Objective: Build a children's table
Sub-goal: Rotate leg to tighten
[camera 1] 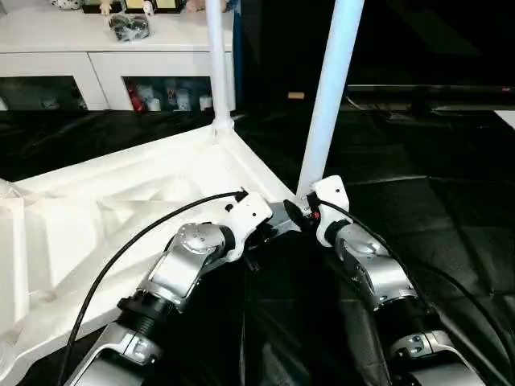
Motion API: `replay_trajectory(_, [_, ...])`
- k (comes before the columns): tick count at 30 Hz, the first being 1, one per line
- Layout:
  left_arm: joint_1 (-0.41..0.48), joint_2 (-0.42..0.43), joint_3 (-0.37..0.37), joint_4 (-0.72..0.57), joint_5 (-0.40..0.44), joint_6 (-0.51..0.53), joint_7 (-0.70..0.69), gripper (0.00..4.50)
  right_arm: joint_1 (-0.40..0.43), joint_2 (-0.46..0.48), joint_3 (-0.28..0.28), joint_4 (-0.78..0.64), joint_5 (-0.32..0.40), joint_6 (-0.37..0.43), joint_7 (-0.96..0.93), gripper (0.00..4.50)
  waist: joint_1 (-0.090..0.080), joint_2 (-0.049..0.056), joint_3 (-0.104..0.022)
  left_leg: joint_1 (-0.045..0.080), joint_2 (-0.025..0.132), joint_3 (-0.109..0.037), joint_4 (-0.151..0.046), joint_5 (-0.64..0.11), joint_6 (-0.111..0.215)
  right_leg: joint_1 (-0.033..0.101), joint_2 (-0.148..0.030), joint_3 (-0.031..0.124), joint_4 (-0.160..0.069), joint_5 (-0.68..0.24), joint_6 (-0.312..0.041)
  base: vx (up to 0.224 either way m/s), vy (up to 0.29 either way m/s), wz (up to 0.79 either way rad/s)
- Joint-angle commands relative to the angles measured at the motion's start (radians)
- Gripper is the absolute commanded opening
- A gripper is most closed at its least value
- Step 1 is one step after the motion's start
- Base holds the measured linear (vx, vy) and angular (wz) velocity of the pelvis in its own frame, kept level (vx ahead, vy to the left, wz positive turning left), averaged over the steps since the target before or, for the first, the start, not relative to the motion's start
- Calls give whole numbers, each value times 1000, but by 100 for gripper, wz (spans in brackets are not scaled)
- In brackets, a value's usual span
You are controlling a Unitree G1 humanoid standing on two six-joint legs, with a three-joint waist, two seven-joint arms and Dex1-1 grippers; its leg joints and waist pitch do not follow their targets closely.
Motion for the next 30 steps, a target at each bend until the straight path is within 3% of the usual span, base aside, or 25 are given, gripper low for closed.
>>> replay_trajectory(1, [-29, -39, -22, 20, 1, -24, 36, 0, 16, 93, 93, -21, 28, 0, 97, 326, 1, -3, -51, -2, 75, -32, -91, -133, 28, 42, -98, 56, -73, -137, -254, 0, 0, 0])
replay_trajectory(2, [-16, -16, -27, 5, -5, -56, -13, 0, 26, 76, 69, -52, 65, 30, 143, 346, 4, -7, -50, -2, 74, -32, -92, -146, 38, 43, -99, 56, -76, -170, -248, 0, 0, 0])
replay_trajectory(5, [4, 17, -22, -13, -13, -77, -58, 0, 28, 32, 56, -79, 81, 43, 197, 367, 5, -8, -50, -4, 78, -33, -93, -122, 48, 42, -99, 55, -73, -163, -241, 0, 0, 0])
replay_trajectory(6, [17, 38, -25, -29, -21, -89, -92, 0, 30, 1, 61, -88, 84, 42, 239, 373, 3, -23, -50, -5, 78, -30, -93, -115, 55, 42, -99, 55, -75, -159, -241, 0, 0, 0])
replay_trajectory(7, [24, 50, -26, -38, -26, -99, -112, 0, 31, -19, 65, -92, 83, 39, 265, 380, 7, -15, -52, -7, 77, -31, -91, -103, 60, 45, -102, 55, -72, -162, -242, 0, 0, 0])
replay_trajectory(8, [42, 78, -29, -60, -41, -130, -163, 0, 34, -64, 74, -101, 83, 34, 326, 380, 7, -15, -52, -7, 77, -31, -91, -103, 60, 45, -102, 55, -72, -162, -242, 0, 0, 0])
replay_trajectory(9, [50, 90, -30, -70, -50, -148, -187, 0, 35, -84, 78, -104, 82, 32, 353, 403, 9, -20, -52, -7, 78, -30, -89, -80, 79, 44, -103, 54, -70, -146, -242, 0, 0, 0])
replay_trajectory(11, [66, 116, -22, -98, -73, -127, -231, 0, 41, -138, 81, -115, 94, 25, 435, 410, 10, -21, -52, -4, 77, -25, -86, -69, 90, 40, -101, 54, -69, -130, -254, 0, 0, 0])
replay_trajectory(12, [72, 126, -20, -106, -81, -132, -248, 0, 43, -155, 82, -123, 102, 27, 466, 410, 11, -31, -53, -5, 76, -24, -85, -58, 96, 42, -100, 54, -68, -118, -257, 0, 0, 0])
replay_trajectory(13, [86, 152, -16, -128, -104, -139, -297, 0, 52, -201, 88, -145, 120, 24, 551, 410, 19, -24, -56, -4, 79, -24, -83, -27, 111, 43, -102, 54, -60, -69, -269, 0, 0, 0])
replay_trajectory(16, [102, 187, -13, -158, -142, -155, -382, 0, 64, -256, 96, -174, 143, 29, 668, 410, 24, -25, -59, -7, 77, -23, -79, 2, 140, 40, -96, 51, -52, 1, -281, 0, 0, 0])
replay_trajectory(17, [106, 196, -12, -167, -153, -150, -404, 0, 66, -271, 102, -182, 144, 28, 700, 410, 29, -35, -59, -10, 77, -22, -77, 12, 151, 42, -97, 50, -47, 14, -284, 0, 0, 0])
replay_trajectory(18, [108, 201, -11, -171, -158, -147, -415, 0, 68, -280, 106, -188, 146, 31, 719, 410, 31, -33, -58, -9, 78, -21, -78, 12, 156, 40, -97, 49, -48, 9, -285, 0, 0, 0])
replay_trajectory(21, [117, 235, -13, -192, -184, -134, -481, 0, 78, -342, 142, -227, 164, 48, 844, 410, 39, -30, -58, -8, 81, -20, -76, 11, 159, 37, -94, 46, -47, -10, -288, 0, 0, 0])
replay_trajectory(23, [119, 253, -16, -199, -187, -136, -512, 0, 82, -373, 166, -234, 158, 40, 895, 382, 40, -23, -56, -7, 82, -21, -76, 5, 156, 33, -94, 45, -48, -22, -288, 0, 0, 0])
replay_trajectory(30, [124, 269, -20, -206, -191, -136, -546, 0, 83, -385, 177, -244, 150, 32, 928, 328, 45, -27, -59, -7, 80, -21, -75, 1, 135, 36, -95, 47, -47, -17, -291, 0, 0, 0])
